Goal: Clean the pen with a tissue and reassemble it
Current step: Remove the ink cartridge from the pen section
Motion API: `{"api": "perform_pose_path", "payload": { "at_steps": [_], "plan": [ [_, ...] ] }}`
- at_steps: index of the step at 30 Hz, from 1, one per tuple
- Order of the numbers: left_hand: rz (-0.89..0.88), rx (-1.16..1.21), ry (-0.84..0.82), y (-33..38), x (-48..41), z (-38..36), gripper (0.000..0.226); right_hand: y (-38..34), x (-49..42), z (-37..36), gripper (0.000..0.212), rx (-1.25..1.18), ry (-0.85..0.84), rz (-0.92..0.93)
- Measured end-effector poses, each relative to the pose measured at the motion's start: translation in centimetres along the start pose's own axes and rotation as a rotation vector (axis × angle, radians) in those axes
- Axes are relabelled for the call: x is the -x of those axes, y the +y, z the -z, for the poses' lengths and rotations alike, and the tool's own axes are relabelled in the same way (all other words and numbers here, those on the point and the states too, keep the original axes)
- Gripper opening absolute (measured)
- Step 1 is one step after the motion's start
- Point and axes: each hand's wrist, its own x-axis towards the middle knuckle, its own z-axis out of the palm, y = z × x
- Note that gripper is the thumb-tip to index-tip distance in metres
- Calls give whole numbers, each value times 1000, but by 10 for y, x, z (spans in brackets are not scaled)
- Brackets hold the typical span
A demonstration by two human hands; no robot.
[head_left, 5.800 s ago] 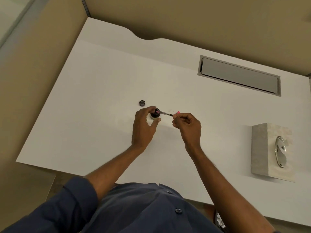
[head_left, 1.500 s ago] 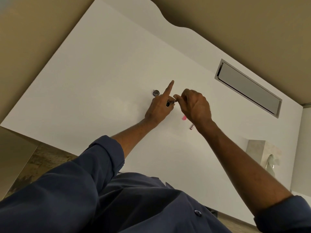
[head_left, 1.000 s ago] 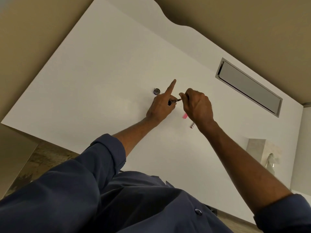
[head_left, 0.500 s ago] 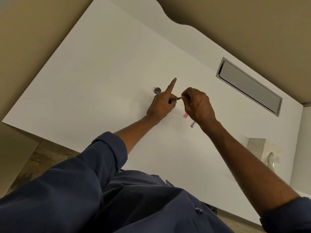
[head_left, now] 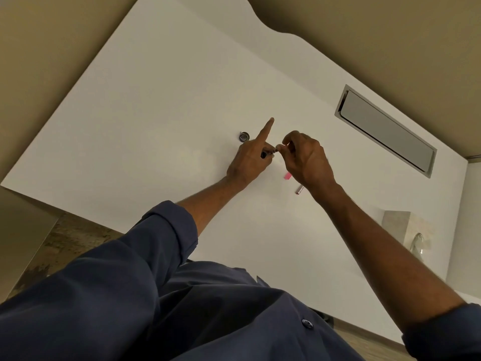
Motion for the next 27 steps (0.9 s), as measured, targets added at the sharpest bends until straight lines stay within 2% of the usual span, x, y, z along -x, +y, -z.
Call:
{"api": "perform_pose_path", "payload": {
  "at_steps": [2,4,8,19,23,27],
  "plan": [
    [-6,4,-6,0,-1,0,88,1,1,2,13,9,-15,58],
    [-6,6,-8,1,0,0,87,1,1,4,13,26,-27,49],
    [-20,7,-5,3,0,0,87,1,-2,2,27,57,-44,-60],
    [-48,-13,-10,0,-4,-1,88,2,-3,-7,42,186,4,-51],
    [-66,-16,7,-3,-5,0,87,10,-1,-9,29,57,11,63],
    [-74,-8,-23,-2,-5,0,89,18,-1,-12,24,77,15,136]
  ]
}}
